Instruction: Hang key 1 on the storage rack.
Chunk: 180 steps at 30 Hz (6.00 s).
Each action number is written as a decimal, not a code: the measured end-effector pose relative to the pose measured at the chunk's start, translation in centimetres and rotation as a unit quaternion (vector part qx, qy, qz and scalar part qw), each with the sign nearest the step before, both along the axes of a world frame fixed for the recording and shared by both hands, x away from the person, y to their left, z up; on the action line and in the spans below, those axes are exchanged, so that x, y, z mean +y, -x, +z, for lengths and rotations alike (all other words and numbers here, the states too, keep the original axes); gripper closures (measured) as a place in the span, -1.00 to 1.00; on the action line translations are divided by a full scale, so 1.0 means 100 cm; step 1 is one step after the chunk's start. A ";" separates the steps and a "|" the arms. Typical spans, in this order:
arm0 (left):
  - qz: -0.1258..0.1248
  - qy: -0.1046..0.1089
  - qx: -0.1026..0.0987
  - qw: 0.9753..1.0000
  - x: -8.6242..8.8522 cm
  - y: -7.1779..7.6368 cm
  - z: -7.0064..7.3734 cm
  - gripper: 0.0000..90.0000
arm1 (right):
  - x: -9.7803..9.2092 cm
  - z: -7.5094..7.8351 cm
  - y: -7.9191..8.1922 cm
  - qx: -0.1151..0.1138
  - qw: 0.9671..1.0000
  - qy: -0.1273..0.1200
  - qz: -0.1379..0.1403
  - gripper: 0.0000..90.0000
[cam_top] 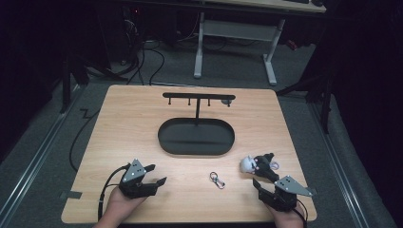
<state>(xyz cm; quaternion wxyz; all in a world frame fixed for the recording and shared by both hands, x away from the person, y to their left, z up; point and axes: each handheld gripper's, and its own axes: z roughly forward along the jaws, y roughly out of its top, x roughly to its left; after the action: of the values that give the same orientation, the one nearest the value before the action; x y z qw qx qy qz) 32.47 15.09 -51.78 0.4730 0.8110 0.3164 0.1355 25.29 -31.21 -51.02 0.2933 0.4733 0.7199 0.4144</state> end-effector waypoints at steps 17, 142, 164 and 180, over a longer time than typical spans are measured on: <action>0.007 -0.001 -0.003 1.000 0.005 0.003 0.001 -0.26 | -0.030 0.006 -0.003 0.071 0.995 0.012 -0.063 1.00; -0.011 -0.031 0.003 0.999 -0.008 0.002 -0.002 -0.25 | 0.024 0.050 -0.092 0.384 0.910 0.154 0.030 -0.73; -0.023 -0.039 0.004 0.999 -0.010 0.002 -0.002 -0.25 | 0.020 0.042 -0.121 0.399 0.914 0.064 0.028 -0.62; -0.032 -0.049 0.005 0.998 -0.013 0.002 -0.003 -0.25 | 0.007 0.029 -0.133 0.413 0.910 0.027 0.010 -0.20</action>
<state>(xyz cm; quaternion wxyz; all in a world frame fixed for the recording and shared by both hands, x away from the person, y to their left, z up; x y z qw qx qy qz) 32.22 13.82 -52.13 0.4349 0.8437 0.2856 0.1320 38.55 -30.53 -48.13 -0.0217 0.5872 0.7921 0.1654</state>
